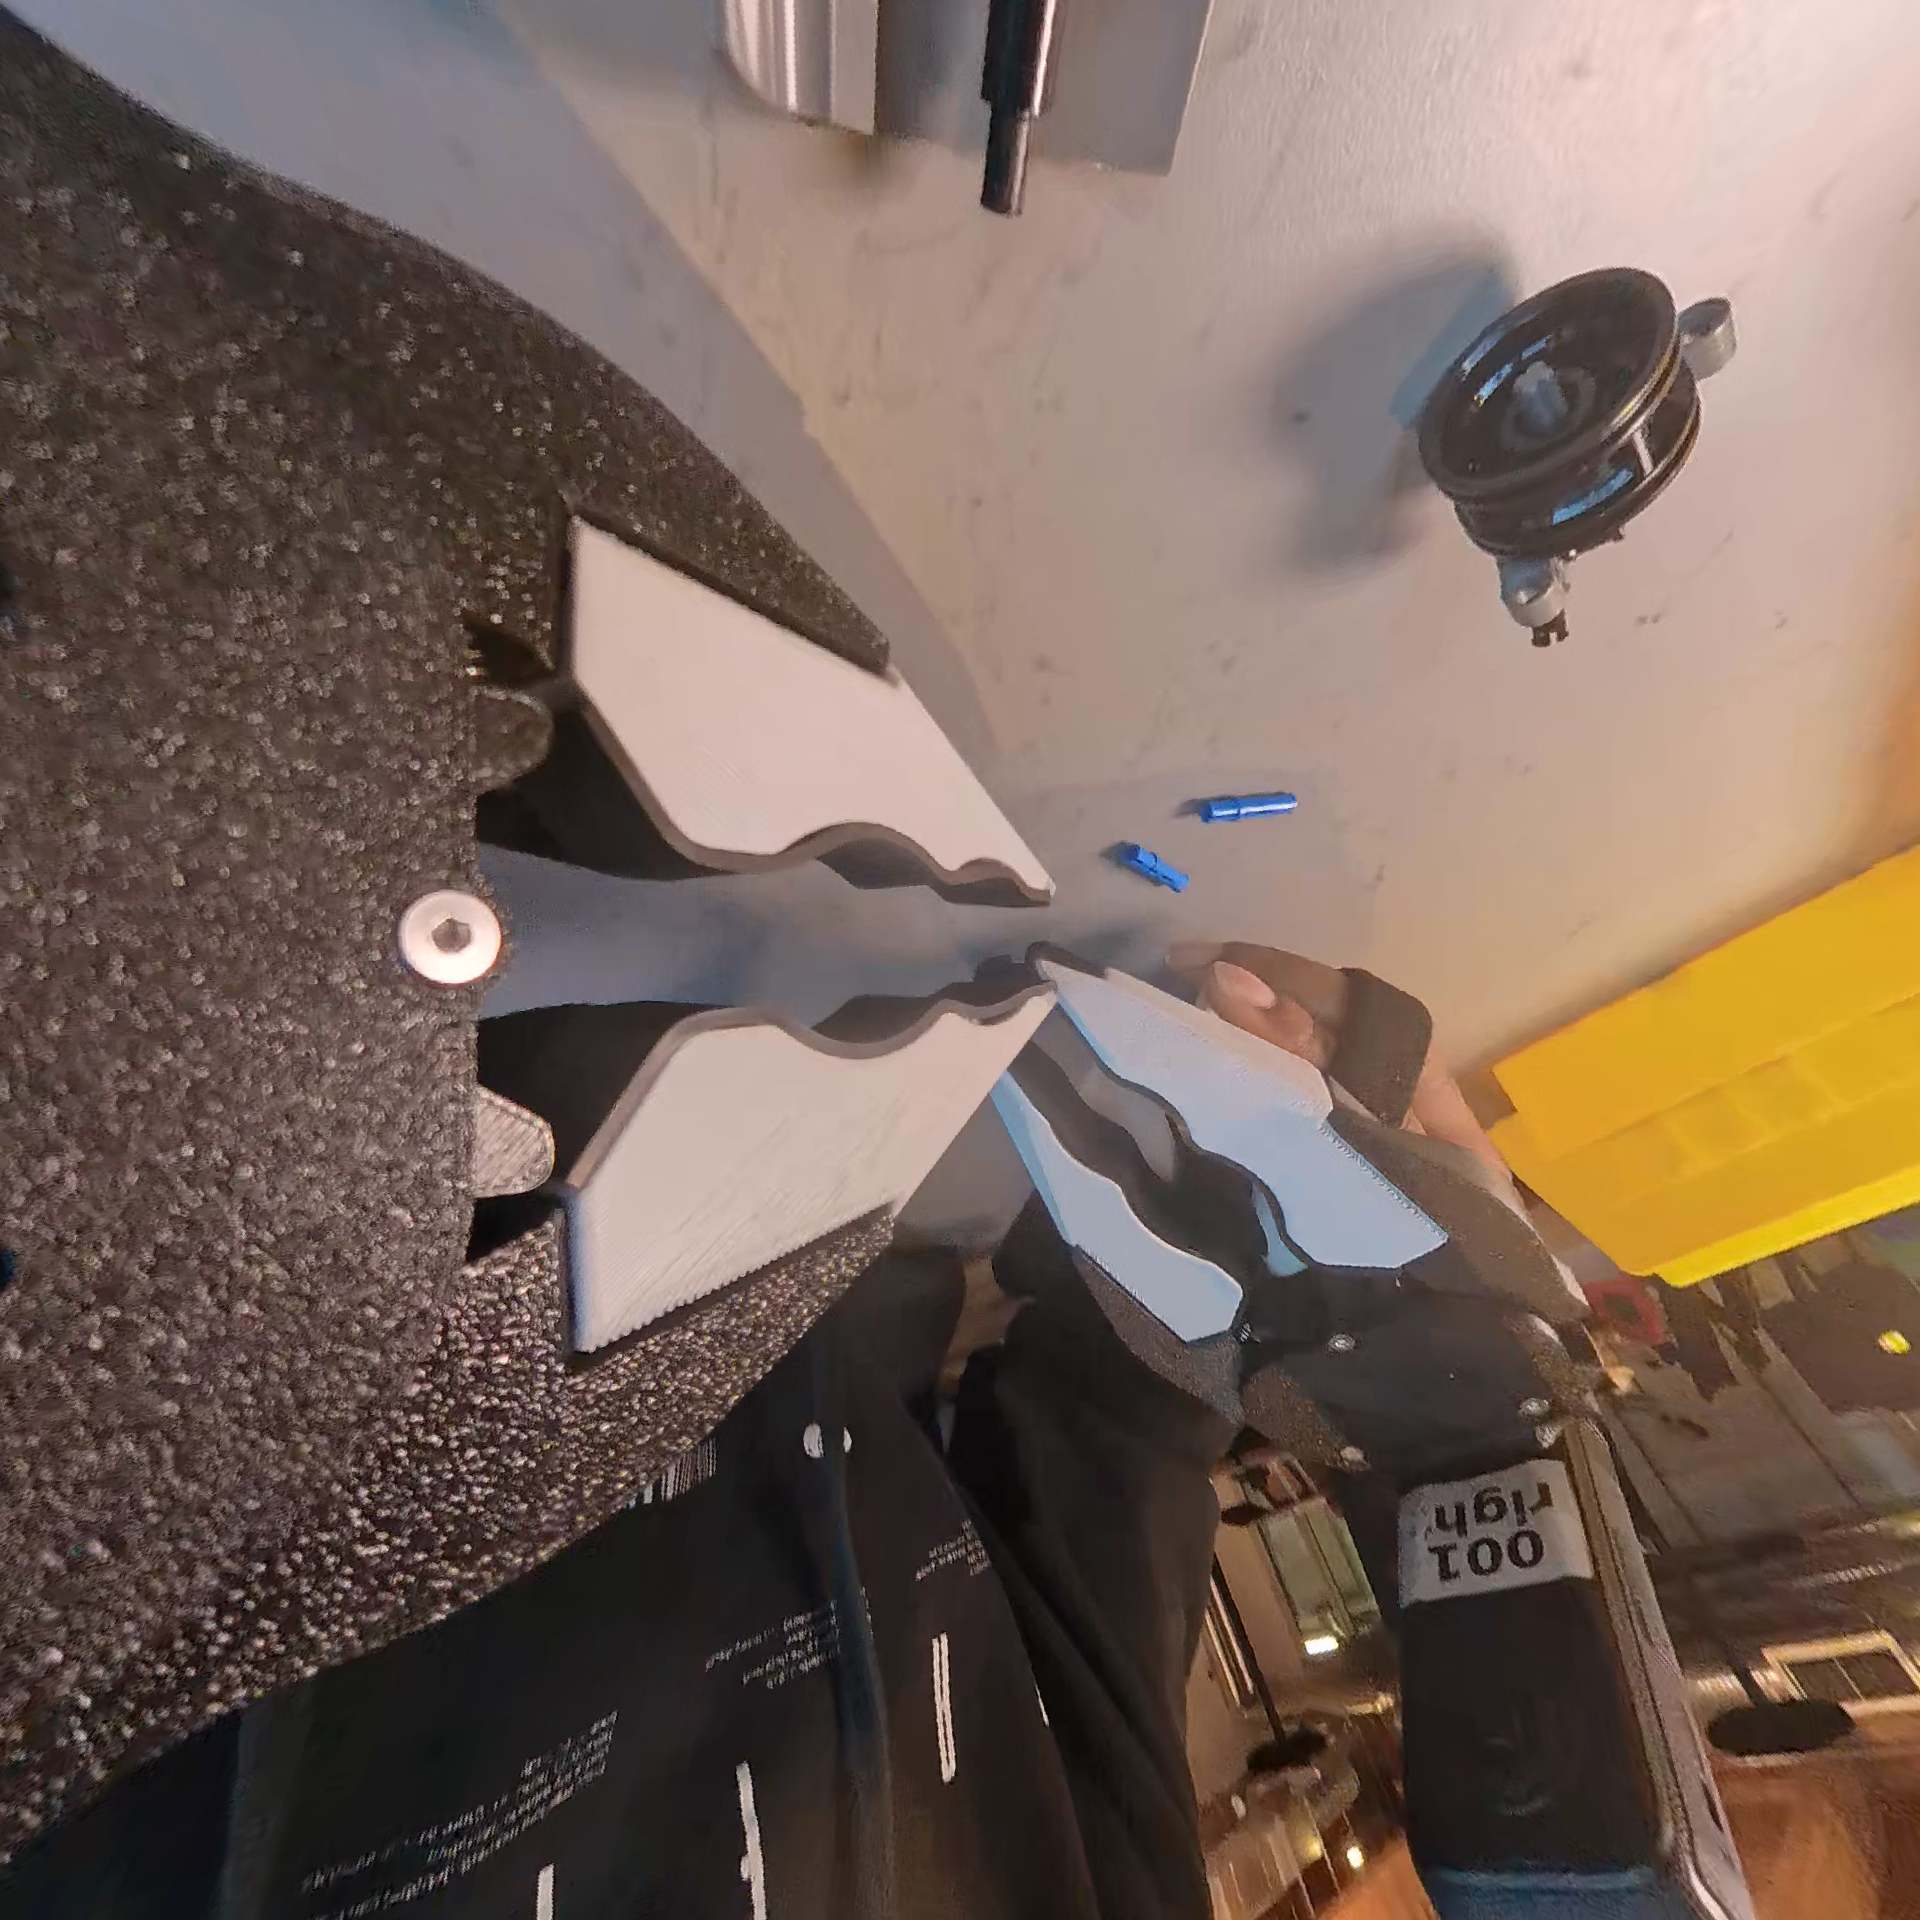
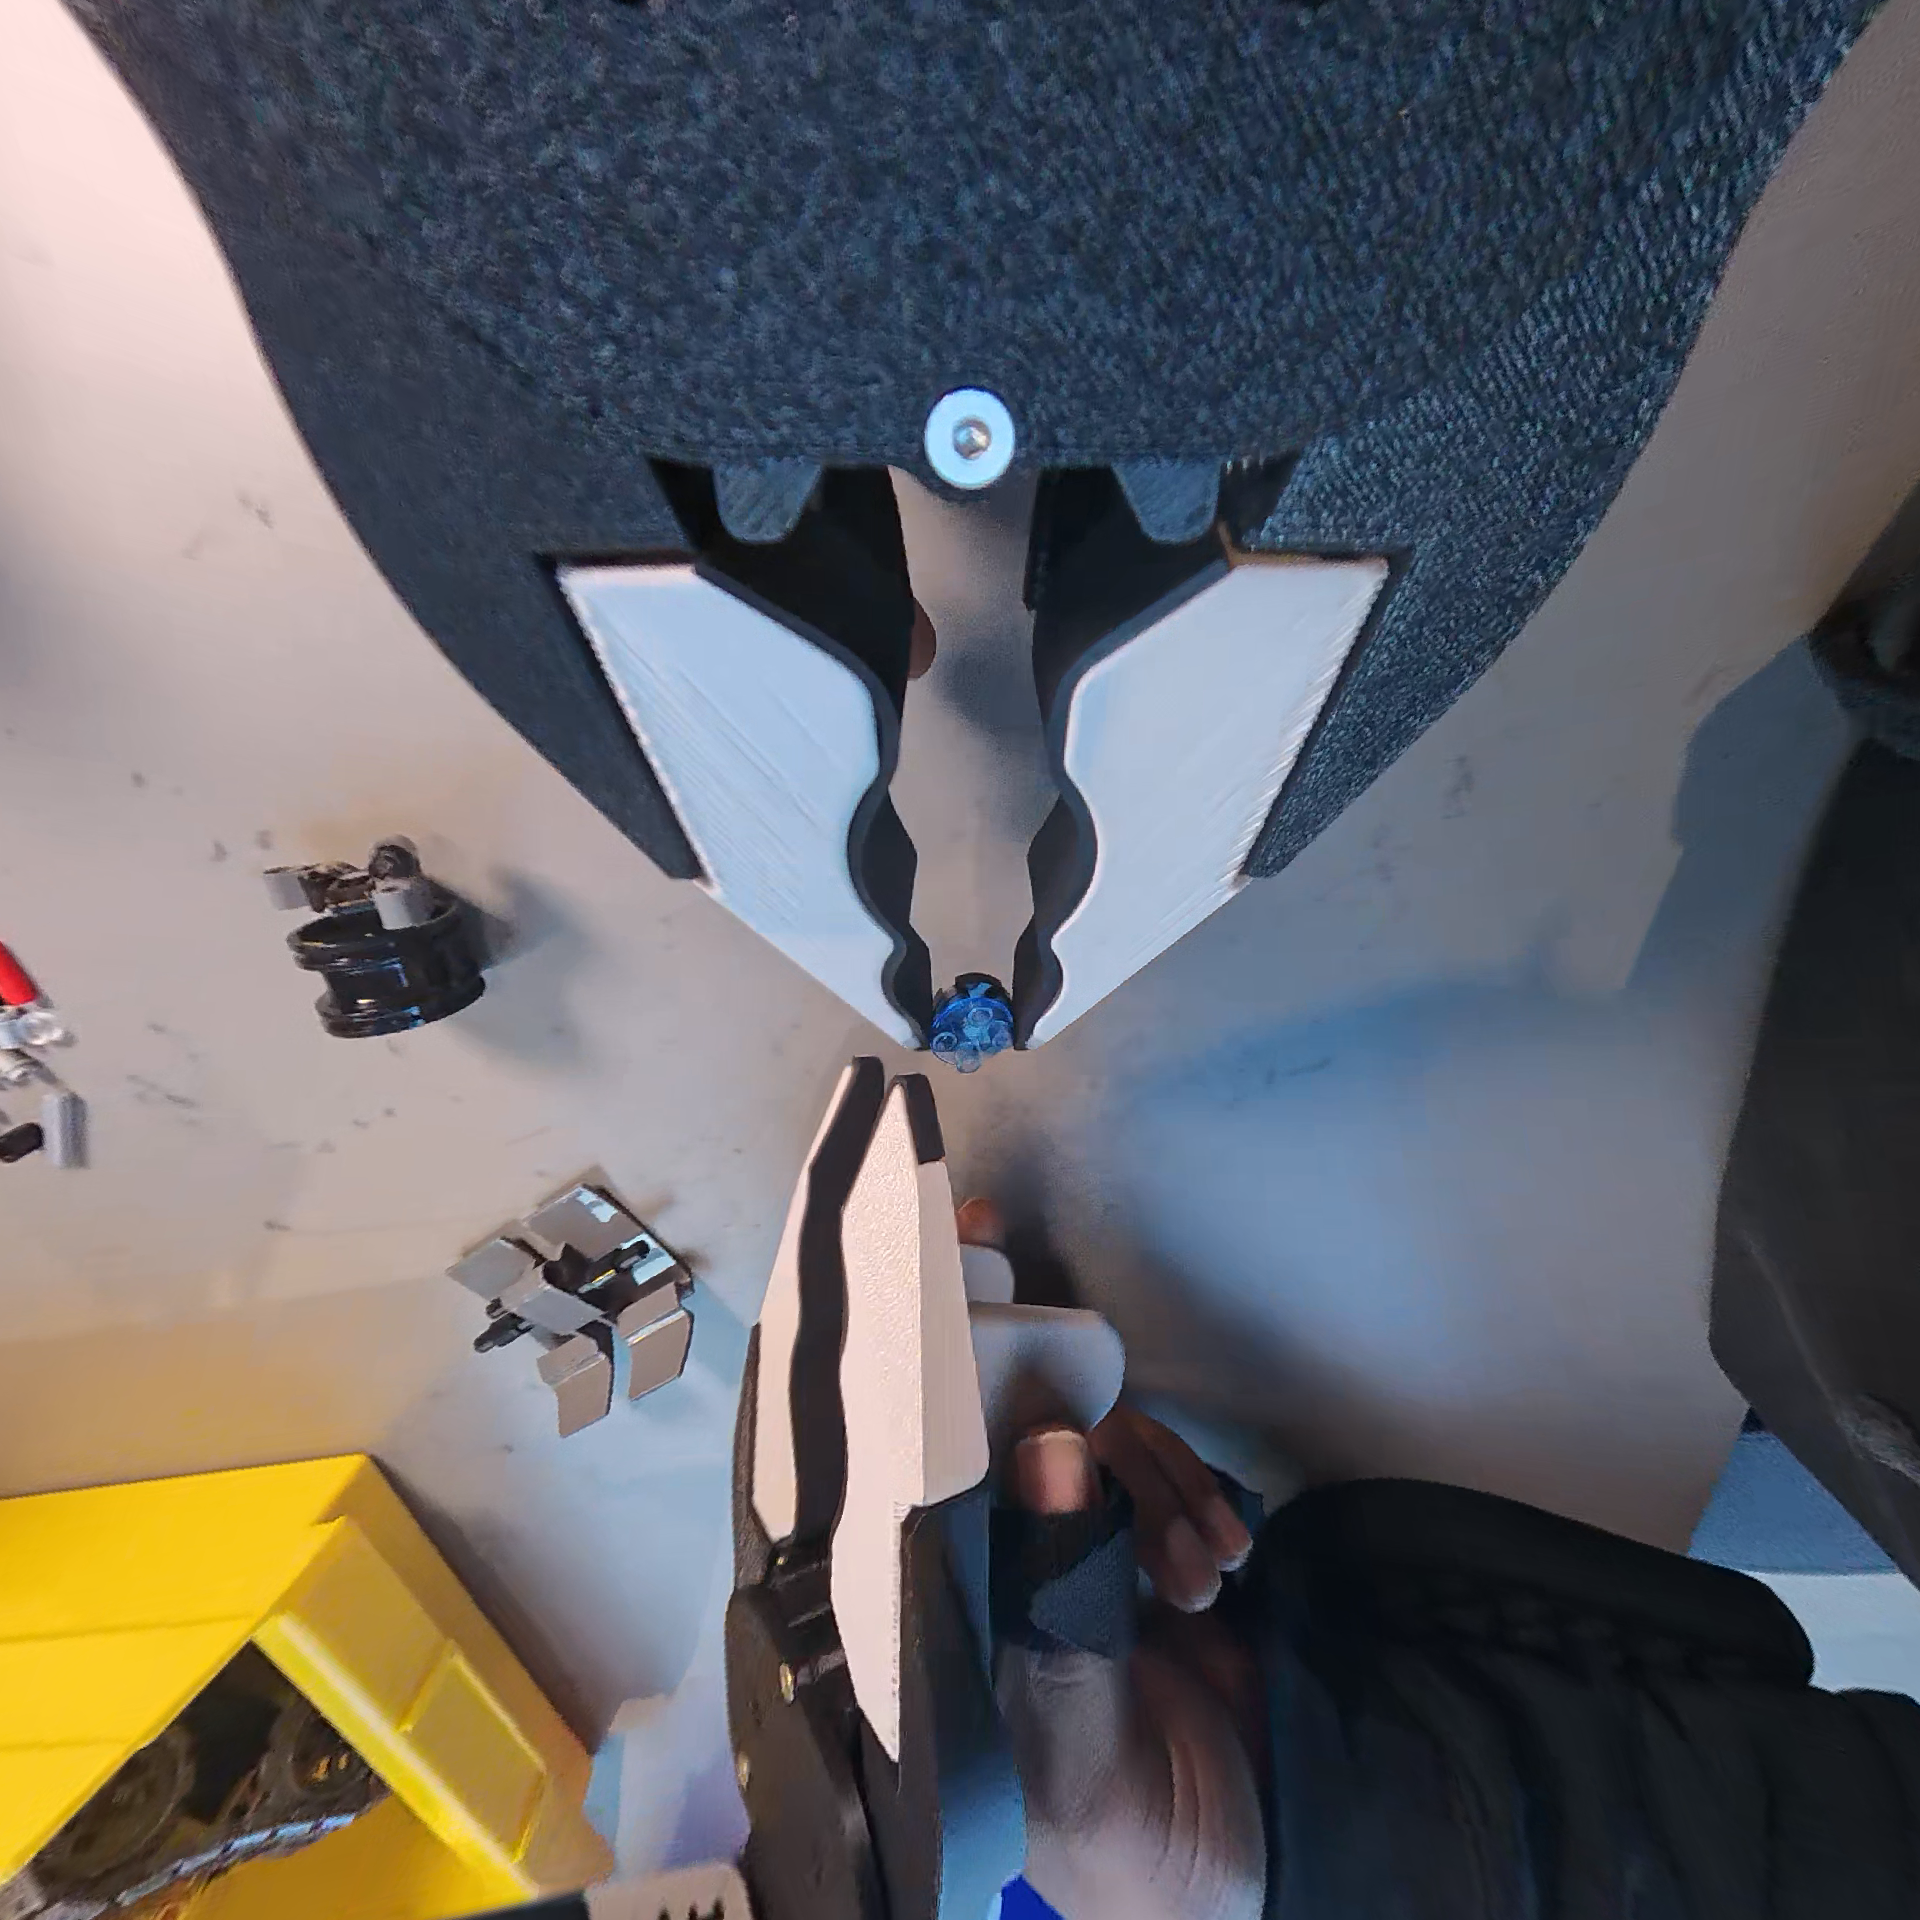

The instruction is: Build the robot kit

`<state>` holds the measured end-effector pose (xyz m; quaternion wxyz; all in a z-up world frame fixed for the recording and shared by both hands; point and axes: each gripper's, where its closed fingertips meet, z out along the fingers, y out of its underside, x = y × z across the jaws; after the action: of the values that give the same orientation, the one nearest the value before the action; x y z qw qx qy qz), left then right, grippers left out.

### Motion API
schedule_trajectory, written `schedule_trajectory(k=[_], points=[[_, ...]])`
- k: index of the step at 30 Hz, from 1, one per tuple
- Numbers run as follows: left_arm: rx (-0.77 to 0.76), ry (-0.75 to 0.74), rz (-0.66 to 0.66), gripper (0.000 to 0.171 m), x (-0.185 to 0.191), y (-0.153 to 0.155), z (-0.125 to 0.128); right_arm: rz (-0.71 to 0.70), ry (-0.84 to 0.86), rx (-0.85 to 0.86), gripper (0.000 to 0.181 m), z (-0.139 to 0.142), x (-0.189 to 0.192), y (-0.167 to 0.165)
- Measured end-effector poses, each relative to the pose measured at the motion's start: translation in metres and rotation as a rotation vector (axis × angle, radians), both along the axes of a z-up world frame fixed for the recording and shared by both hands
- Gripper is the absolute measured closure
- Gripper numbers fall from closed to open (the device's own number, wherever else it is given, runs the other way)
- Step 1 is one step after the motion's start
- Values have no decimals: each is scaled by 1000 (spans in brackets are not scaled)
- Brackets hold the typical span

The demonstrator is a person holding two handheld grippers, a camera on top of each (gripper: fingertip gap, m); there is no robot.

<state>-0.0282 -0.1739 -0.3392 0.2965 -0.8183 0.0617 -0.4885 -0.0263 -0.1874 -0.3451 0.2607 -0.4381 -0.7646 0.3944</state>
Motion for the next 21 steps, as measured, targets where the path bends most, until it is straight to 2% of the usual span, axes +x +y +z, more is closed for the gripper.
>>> schedule_trajectory(k=[11, 21], points=[[95, 192, 43, 153, -29, 6, -1, -10, -159, 0, 166, -17, -4, -7], [134, 346, -53, 152, -25, -2, -16, -25, -292, 14, 165, -26, 0, -8]])
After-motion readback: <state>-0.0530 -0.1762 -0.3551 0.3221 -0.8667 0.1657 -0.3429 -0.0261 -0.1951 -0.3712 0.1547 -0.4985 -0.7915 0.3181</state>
